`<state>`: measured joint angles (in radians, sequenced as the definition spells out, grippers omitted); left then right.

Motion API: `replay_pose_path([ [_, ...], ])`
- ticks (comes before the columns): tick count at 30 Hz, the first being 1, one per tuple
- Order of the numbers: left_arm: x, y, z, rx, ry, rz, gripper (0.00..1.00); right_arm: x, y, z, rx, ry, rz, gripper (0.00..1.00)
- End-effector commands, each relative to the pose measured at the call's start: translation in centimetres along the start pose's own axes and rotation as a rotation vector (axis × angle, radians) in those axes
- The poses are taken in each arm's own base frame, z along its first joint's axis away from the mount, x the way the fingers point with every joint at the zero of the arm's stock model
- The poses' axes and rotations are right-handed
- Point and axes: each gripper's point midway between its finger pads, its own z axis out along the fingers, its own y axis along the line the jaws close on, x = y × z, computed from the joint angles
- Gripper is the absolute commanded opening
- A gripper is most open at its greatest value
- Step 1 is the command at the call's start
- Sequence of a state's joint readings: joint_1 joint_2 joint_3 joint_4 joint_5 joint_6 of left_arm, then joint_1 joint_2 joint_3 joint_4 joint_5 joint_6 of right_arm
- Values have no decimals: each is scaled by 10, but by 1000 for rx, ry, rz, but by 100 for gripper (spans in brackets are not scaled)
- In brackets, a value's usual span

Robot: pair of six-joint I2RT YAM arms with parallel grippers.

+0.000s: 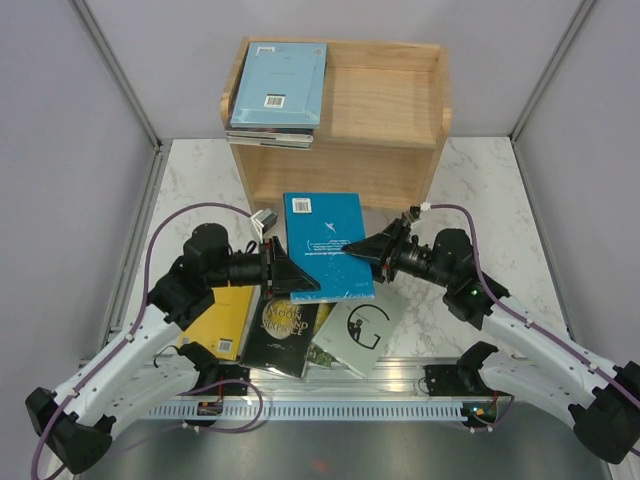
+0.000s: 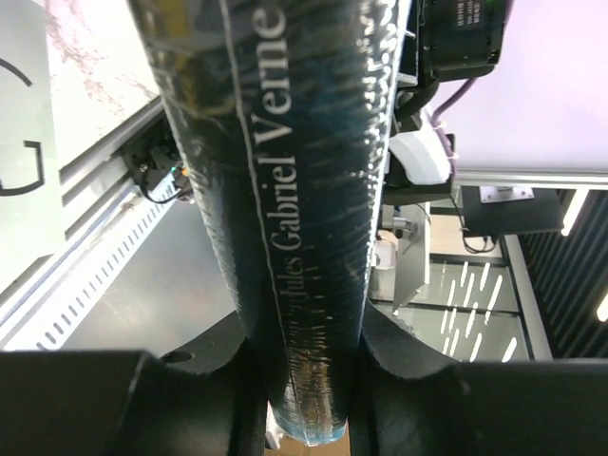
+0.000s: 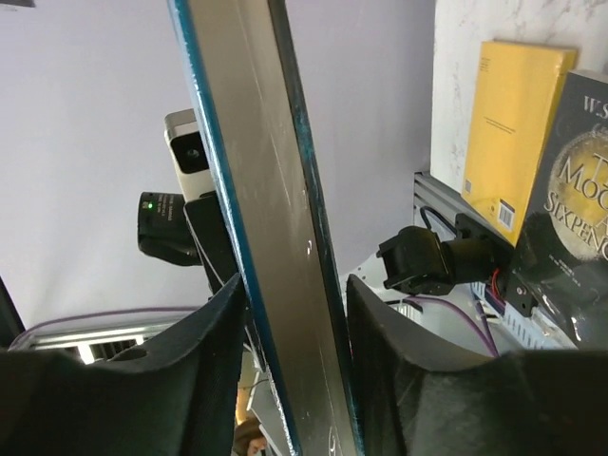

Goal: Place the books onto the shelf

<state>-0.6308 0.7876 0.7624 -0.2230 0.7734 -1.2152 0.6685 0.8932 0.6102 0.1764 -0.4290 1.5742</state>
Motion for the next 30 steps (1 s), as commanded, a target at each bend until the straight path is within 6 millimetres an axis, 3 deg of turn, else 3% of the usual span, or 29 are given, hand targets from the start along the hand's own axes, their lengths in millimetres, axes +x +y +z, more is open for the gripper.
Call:
replay_pose_path([
  [1, -4, -43, -8, 171, -23, 181, 2, 16, 39, -8, -115, 58, -25, 45],
  [7, -3, -32, -7, 150, -24, 158, 2, 23, 46, -19, -157, 75, -33, 24],
  [8, -3, -32, -7, 151, -23, 158, 2, 25, 50, -20, -171, 85, -39, 13],
  [10, -2, -27, -5, 135, -6, 142, 2, 28, 59, -22, -202, 94, -64, 1],
  [11, -2, -23, -4, 122, -2, 150, 3, 30, 69, -23, -221, 106, -82, 0],
  [13, -1, -16, -2, 75, 14, 134, 13, 32, 74, -22, -199, 111, -109, 0],
  [14, -1, -14, -3, 62, 16, 155, 17, 33, 92, -25, -222, 103, -177, 0],
  [16, -3, -11, -4, 24, 13, 150, 36, 30, 89, -23, -140, 87, -207, 0],
  [17, -5, -15, -5, 18, 3, 182, 44, 30, 110, -27, -168, 73, -277, 0],
  [18, -6, -14, -6, 5, -4, 185, 56, 27, 106, -27, -115, 55, -273, 0],
  [19, -7, -12, -7, -17, -15, 186, 62, 25, 110, -27, -105, 43, -284, 0],
  [20, -6, -12, -10, -38, -19, 195, 67, 25, 126, -32, -126, 28, -318, 0],
  [21, -6, -11, -12, -50, -25, 197, 98, 22, 126, -31, -104, 15, -313, 0],
  [30, 1, -9, -42, -159, -113, 237, 100, 17, 179, -49, -116, -67, -392, 0],
])
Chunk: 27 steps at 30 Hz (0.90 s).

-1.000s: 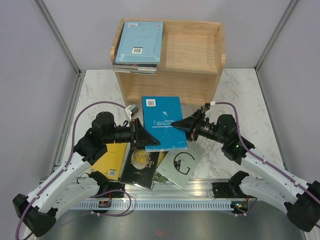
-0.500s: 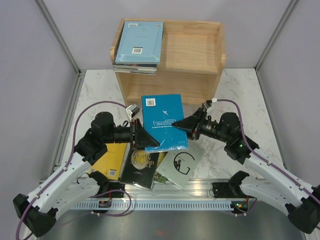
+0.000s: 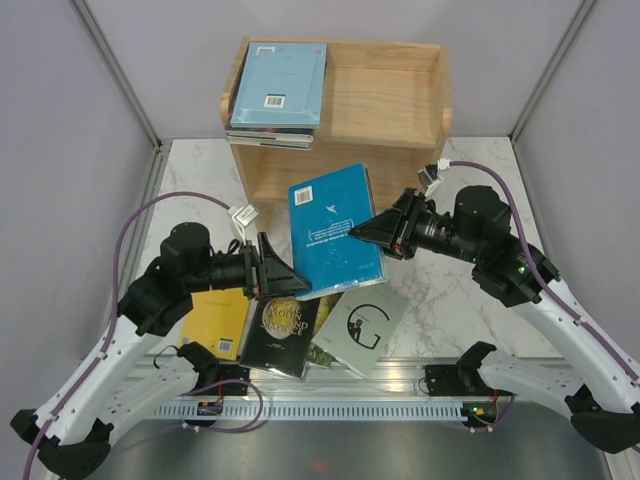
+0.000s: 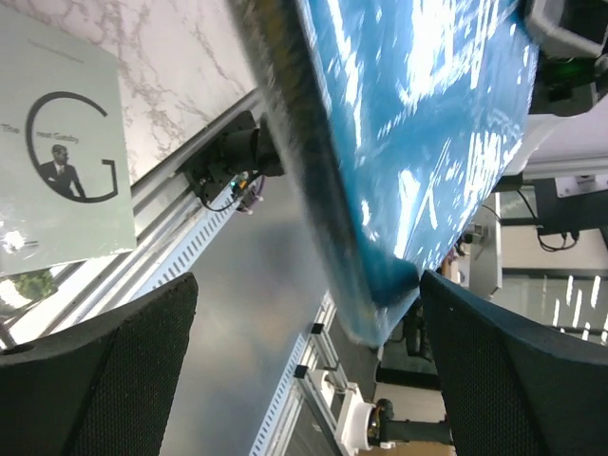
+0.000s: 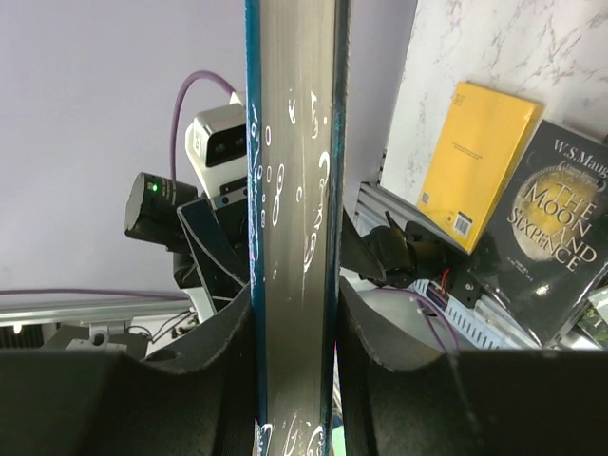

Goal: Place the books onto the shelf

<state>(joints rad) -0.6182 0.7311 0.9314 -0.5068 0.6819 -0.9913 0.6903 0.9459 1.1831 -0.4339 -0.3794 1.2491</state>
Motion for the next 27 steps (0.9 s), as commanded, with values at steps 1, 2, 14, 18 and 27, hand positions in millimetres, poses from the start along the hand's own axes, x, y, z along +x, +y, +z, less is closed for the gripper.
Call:
replay_pose_path([
  [1, 1, 9, -18, -93, -56, 59, 100, -19, 80, -28, -189, -94, -111, 0],
  [2, 1, 7, -22, -97, -70, 70, 100, -23, 98, -37, -222, -113, -134, 0],
  [14, 11, 18, -51, -179, -158, 76, 100, -55, 221, -51, -402, -154, -249, 0],
  [18, 12, 17, -55, -180, -173, 75, 100, -76, 232, -26, -402, -164, -234, 0],
  [27, 15, 14, -63, -166, -201, 60, 100, -154, 222, 37, -369, -275, -165, 0],
])
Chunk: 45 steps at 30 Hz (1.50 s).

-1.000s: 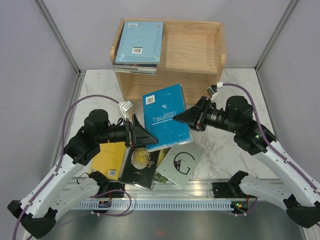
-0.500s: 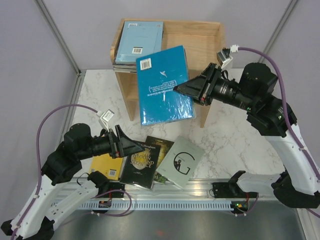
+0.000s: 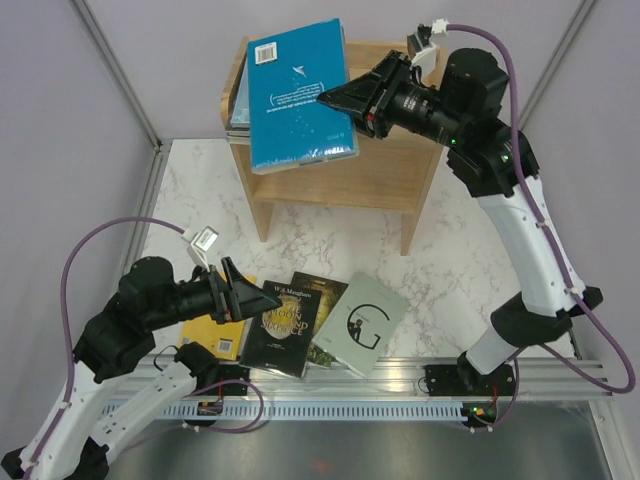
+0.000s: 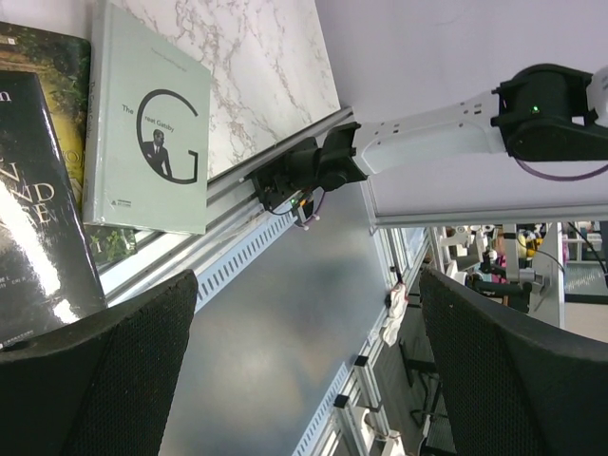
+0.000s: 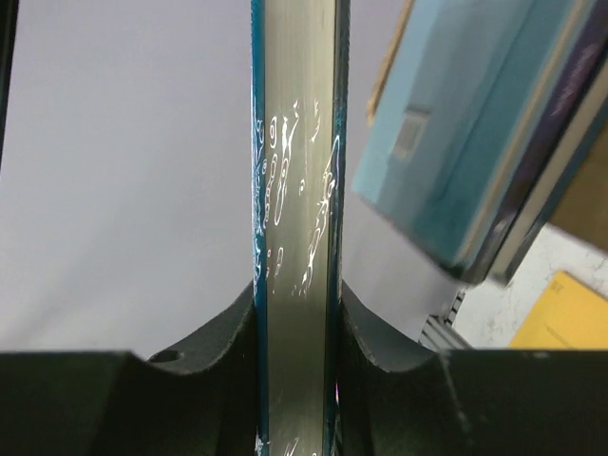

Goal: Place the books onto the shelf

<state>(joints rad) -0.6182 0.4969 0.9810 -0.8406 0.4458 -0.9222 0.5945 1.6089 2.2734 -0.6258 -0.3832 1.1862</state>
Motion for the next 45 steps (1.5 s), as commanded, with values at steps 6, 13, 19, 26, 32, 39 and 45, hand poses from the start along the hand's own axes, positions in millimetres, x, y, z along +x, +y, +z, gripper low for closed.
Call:
replay_pose_path([
  [6, -3, -6, -12, 11, -47, 9, 100, -70, 31, 40, -226, -157, 66, 0],
  [13, -2, -5, -15, 4, -52, 9, 100, -93, 24, 62, -275, -211, 137, 0],
  [19, -3, -1, -15, -14, -57, 14, 100, -98, 13, 63, -236, -257, 126, 0],
  [26, -6, 2, -10, -37, -52, 25, 100, -91, -2, 68, -187, -248, 119, 0],
  [32, -9, 4, -5, -54, -40, 39, 100, -79, 0, 66, -171, -224, 98, 0],
  [39, -11, 6, 0, -68, -33, 45, 100, -69, 0, 53, -146, -193, 36, 63],
  [45, -12, 6, 1, -68, -27, 46, 100, -61, -19, 42, -66, -149, 5, 84],
])
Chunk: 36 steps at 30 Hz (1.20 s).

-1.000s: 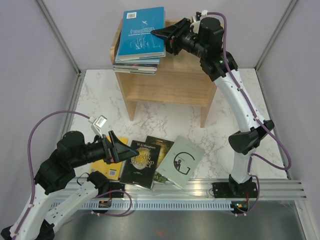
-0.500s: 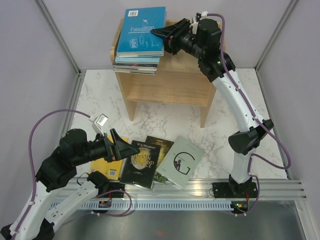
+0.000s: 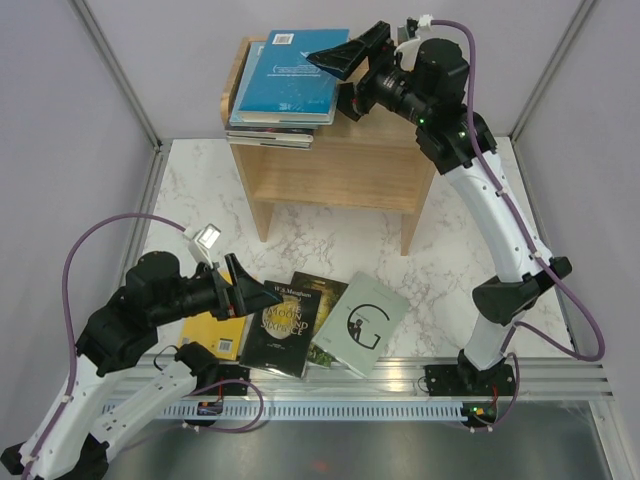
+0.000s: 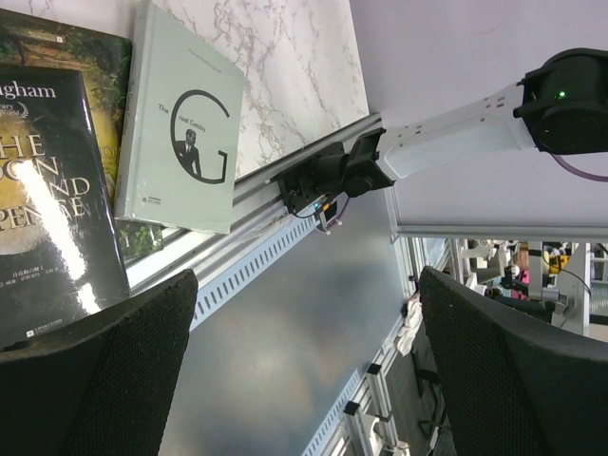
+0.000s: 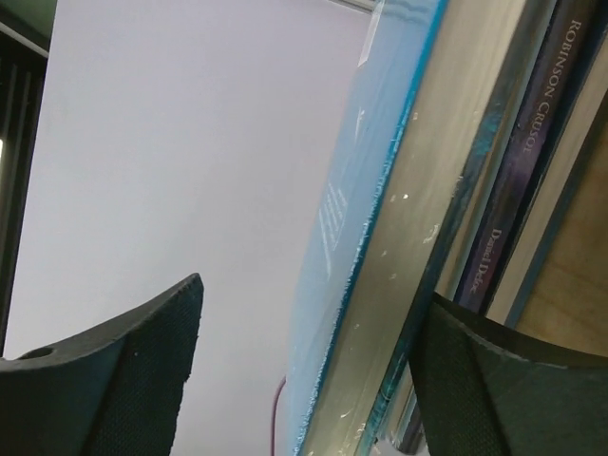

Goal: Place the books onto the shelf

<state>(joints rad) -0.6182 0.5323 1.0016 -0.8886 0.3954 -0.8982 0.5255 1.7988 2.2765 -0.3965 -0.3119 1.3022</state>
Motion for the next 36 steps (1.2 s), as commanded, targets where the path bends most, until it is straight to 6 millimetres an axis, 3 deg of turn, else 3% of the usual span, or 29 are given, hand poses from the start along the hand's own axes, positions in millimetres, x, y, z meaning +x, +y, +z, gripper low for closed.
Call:
replay_pose_path([
  [1, -8, -6, -3, 8, -24, 46, 100, -3, 29, -29, -63, 0, -95, 87],
  [3, -7, -7, -3, 11, -22, 47, 100, -2, 20, -33, -29, 10, -94, 92],
  [7, -6, -6, -3, 12, -17, 41, 100, 5, -2, -34, 44, 60, -87, 92],
  [12, -3, -4, -3, 13, -15, 34, 100, 3, -18, -38, 105, 55, -103, 83],
  [16, -1, -3, -3, 14, -11, 30, 100, -6, -18, -48, 122, 25, -111, 74],
  [23, 1, 0, -3, 13, -6, 27, 100, -19, -20, -60, 137, -9, -112, 71],
  [34, 0, 2, 2, 1, 8, 28, 100, -19, -30, -48, 147, 15, -78, 57],
  [36, 0, 2, 2, 1, 8, 30, 100, -20, -33, -45, 150, 16, -72, 49],
])
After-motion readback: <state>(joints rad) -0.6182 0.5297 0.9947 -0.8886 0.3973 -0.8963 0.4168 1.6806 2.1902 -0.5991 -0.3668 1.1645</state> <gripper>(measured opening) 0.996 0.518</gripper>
